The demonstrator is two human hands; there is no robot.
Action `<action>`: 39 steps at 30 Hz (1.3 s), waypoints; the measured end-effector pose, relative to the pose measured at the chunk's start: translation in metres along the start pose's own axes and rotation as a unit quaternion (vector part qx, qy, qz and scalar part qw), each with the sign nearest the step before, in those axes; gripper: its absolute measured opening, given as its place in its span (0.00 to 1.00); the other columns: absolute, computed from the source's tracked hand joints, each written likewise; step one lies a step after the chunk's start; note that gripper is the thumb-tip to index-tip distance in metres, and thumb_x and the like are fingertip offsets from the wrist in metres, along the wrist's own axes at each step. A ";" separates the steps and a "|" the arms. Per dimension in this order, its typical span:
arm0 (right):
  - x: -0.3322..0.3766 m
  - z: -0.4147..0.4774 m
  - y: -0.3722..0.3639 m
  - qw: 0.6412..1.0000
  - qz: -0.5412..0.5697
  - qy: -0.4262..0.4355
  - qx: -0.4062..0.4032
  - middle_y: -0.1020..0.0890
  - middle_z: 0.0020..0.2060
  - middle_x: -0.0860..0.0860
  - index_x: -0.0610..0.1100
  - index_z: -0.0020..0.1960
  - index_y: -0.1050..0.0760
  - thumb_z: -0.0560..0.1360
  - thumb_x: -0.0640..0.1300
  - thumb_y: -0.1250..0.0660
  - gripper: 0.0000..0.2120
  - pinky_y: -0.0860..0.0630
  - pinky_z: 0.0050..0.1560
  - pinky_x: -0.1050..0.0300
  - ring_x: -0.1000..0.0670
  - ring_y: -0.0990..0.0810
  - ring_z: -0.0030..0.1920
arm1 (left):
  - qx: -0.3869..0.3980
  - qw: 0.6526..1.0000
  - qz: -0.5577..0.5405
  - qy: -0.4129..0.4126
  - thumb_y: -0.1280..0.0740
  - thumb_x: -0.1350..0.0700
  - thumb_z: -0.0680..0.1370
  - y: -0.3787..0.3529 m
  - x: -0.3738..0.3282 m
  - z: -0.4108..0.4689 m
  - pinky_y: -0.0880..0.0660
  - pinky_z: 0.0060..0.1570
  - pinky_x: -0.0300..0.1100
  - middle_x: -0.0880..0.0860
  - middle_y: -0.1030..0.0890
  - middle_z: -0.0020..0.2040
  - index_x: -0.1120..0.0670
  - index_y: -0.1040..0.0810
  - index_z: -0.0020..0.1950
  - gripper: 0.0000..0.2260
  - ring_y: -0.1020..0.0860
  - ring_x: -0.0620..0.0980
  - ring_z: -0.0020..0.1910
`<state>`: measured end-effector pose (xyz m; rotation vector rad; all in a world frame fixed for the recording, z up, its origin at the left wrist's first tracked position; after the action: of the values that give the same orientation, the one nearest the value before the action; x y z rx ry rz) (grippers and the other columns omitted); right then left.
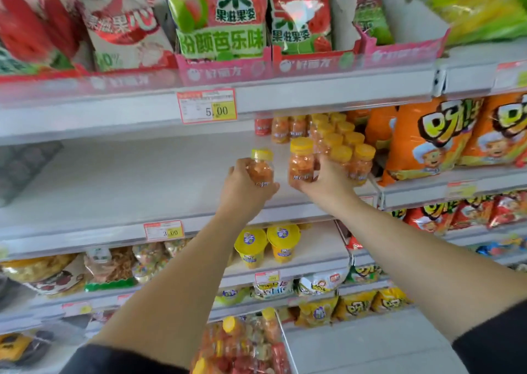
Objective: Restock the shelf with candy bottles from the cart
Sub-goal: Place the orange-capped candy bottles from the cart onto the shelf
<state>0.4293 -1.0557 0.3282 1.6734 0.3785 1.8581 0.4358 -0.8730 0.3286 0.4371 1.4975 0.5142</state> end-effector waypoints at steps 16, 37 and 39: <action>-0.038 0.086 -0.058 0.988 -0.136 -0.067 -0.008 0.19 0.52 0.42 0.40 0.58 0.28 0.73 0.48 0.29 0.18 0.22 0.50 0.51 0.39 0.19 0.53 | -0.024 0.998 0.053 -0.009 0.26 0.53 0.71 -0.037 0.022 0.084 0.28 0.60 0.55 0.57 0.27 0.64 0.57 0.35 0.69 0.30 0.27 0.60 0.61; -0.023 0.064 -0.058 0.944 -0.292 0.047 0.149 0.35 0.73 0.42 0.38 0.71 0.31 0.79 0.45 0.42 0.22 0.31 0.65 0.47 0.39 0.36 0.72 | -0.009 0.999 -0.029 0.018 0.26 0.51 0.74 -0.055 0.013 0.118 0.25 0.42 0.41 0.50 0.20 0.59 0.53 0.30 0.67 0.25 0.20 0.50 0.52; -0.027 0.068 -0.058 0.944 -0.290 0.036 0.151 0.38 0.75 0.41 0.37 0.72 0.33 0.79 0.45 0.40 0.23 0.35 0.69 0.48 0.38 0.39 0.74 | -0.019 0.999 -0.033 0.019 0.28 0.53 0.76 -0.059 0.010 0.121 0.23 0.47 0.43 0.50 0.20 0.61 0.53 0.29 0.67 0.22 0.20 0.50 0.52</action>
<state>0.5101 -1.0389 0.2839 1.4621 1.1040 1.4643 0.5600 -0.9110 0.2911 0.3483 1.5316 0.5014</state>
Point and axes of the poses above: each hand's wrist, its own z-axis towards the middle knuckle, its own y-axis out of the back of the hand, x = y × z, the point moved 3 cm from there along z, towards the middle knuckle
